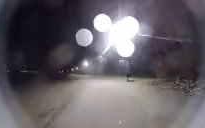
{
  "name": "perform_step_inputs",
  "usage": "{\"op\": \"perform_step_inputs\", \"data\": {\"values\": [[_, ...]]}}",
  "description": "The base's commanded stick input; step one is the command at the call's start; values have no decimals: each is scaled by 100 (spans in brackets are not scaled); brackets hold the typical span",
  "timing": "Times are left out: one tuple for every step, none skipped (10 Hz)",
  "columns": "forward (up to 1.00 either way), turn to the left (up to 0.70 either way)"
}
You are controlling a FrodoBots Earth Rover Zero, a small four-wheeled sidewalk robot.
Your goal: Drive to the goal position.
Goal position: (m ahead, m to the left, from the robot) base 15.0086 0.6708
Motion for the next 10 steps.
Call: {"op": "perform_step_inputs", "data": {"values": [[100,31],[100,0],[100,0],[100,0],[100,0],[100,0],[100,18],[100,38],[100,37],[100,5]]}}
